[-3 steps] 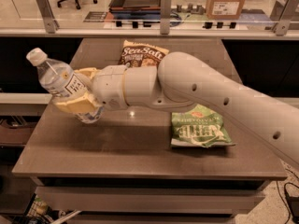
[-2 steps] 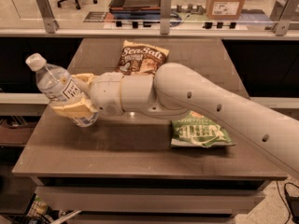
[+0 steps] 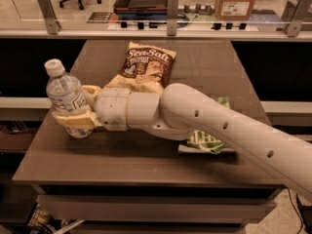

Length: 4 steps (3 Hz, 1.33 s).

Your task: Place blue plastic bottle upright

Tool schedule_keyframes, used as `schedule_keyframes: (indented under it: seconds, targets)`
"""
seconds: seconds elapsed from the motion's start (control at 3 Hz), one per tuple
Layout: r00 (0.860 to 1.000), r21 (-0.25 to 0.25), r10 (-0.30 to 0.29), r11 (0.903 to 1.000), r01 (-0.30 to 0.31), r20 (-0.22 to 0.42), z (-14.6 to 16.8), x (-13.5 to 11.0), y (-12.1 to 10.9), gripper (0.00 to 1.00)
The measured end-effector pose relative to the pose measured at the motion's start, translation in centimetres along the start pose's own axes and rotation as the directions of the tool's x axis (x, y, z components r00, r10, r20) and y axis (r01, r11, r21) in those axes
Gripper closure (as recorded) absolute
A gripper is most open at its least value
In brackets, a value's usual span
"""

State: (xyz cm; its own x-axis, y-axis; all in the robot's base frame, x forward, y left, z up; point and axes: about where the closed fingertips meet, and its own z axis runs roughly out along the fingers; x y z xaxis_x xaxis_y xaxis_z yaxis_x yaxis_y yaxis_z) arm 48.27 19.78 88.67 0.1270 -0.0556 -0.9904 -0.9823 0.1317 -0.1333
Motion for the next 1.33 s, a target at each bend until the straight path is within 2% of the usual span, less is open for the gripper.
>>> schedule_keyframes:
  seconds: [0.33,1.33]
  targets:
    - [1.0,0.0,0.0,1.0,0.0,0.0,0.0,-0.21,-0.02,0.82]
    - [1.0,-0.011,-0.004,0.9999,0.004,0.001,0.44,-0.44,0.4,0.12]
